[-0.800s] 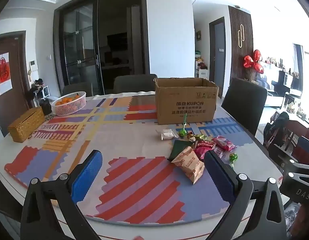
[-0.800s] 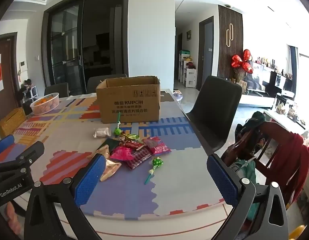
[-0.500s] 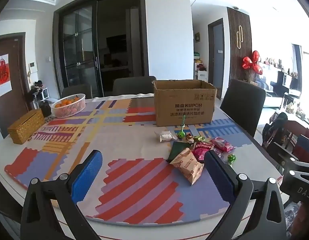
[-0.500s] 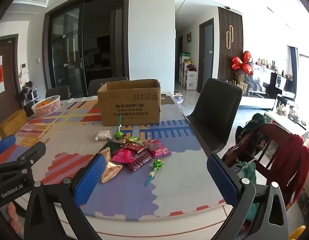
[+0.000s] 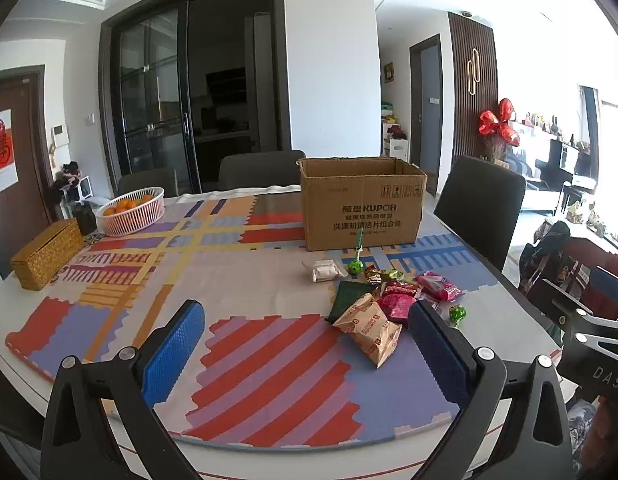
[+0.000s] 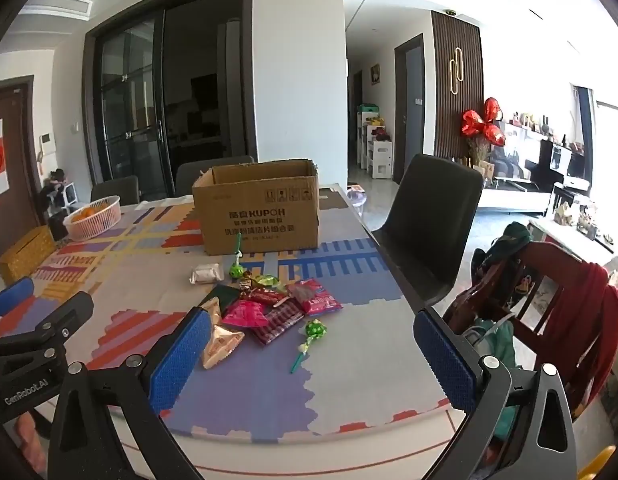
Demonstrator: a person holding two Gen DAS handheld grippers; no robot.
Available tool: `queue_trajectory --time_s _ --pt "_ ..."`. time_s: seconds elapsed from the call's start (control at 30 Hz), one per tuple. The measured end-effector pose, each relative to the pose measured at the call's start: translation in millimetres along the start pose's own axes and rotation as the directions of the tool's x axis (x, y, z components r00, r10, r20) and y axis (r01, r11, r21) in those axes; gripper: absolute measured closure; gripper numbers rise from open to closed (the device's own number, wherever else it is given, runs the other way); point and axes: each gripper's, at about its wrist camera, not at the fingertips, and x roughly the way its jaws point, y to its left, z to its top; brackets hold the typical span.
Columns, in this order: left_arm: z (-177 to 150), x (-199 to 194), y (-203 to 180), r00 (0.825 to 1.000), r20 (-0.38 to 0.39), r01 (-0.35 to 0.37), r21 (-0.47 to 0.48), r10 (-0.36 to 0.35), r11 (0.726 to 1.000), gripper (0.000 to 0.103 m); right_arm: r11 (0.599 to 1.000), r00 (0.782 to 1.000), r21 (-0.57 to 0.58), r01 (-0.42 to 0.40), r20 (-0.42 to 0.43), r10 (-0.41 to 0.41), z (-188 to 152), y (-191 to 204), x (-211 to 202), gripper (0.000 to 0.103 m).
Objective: Organize snacks
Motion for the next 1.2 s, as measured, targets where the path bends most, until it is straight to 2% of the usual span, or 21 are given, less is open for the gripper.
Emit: queue_trajectory --time_s 1.2 --pt "-1.8 5.0 2.1 1.000 -0.008 0.019 0.000 -0.019 1.000 0.000 1.000 1.000 -0.012 -0.008 0.009 0.008 1.9 4.3 -2.3 0.001"
